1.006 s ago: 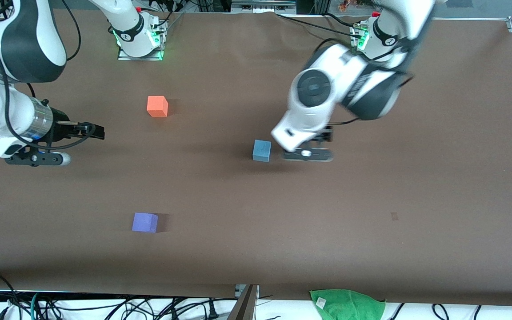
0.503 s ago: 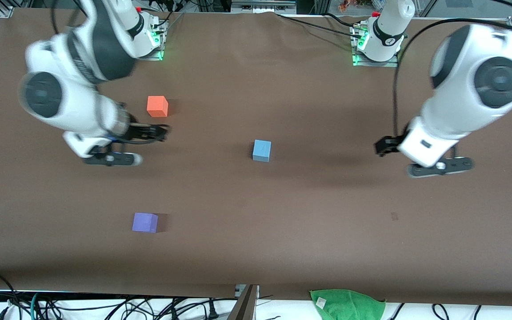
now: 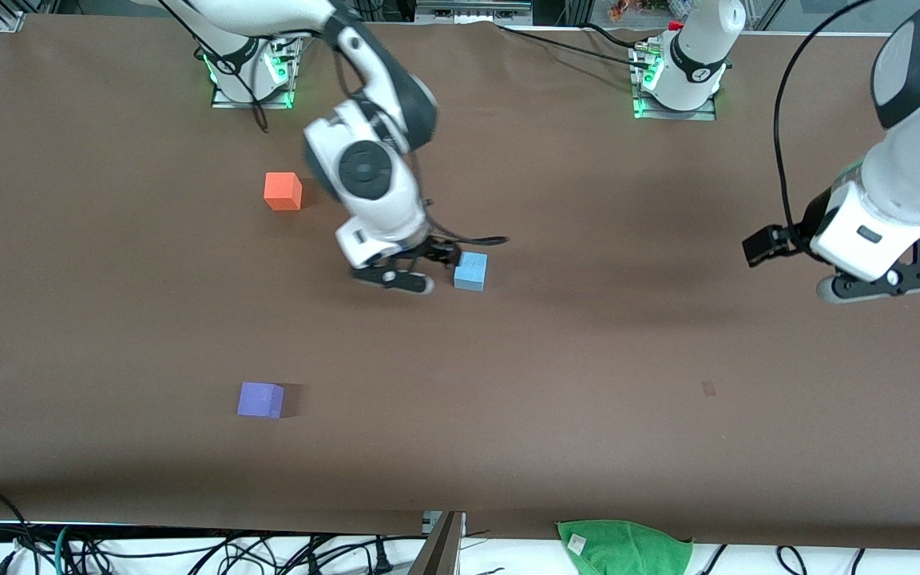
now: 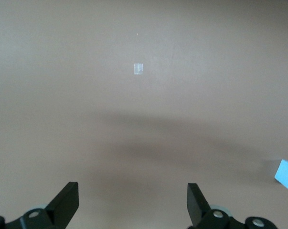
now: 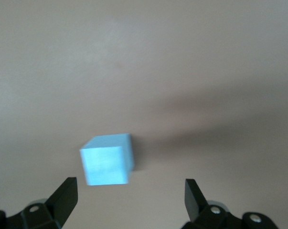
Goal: Place blue block between orange and purple blocks
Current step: 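Lower the right gripper onto the blue cube and close on it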
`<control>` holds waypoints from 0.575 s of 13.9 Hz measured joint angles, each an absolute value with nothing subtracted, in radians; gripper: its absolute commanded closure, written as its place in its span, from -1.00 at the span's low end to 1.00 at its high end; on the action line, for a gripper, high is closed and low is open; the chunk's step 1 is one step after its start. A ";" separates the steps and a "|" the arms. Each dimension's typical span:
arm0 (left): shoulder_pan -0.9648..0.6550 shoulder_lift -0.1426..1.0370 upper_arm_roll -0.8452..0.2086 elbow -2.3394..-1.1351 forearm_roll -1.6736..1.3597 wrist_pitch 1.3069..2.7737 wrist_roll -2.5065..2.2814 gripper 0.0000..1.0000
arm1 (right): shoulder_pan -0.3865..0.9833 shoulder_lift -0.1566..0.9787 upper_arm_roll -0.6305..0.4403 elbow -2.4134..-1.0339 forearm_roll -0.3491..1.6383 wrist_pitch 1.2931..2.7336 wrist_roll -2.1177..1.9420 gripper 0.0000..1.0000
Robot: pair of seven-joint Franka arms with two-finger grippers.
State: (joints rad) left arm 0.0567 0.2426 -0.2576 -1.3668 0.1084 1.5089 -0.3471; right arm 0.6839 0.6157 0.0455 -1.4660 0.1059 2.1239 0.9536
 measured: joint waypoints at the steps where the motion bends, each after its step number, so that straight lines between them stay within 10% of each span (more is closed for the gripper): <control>1: 0.056 0.231 -0.262 -1.367 0.105 1.497 -0.347 -1.00 | 0.713 0.654 0.043 -1.444 0.095 2.154 1.003 -0.99; 8: 0.056 0.227 -0.265 -1.370 0.083 1.489 -0.345 -1.00 | 0.774 0.758 0.038 -1.410 -0.002 2.241 1.085 -0.99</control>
State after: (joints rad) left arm 0.0564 0.2269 -0.2649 -1.3703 0.0827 1.4889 -0.3447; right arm 0.7738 0.7582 0.0382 -1.4099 -0.0018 2.2410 1.0855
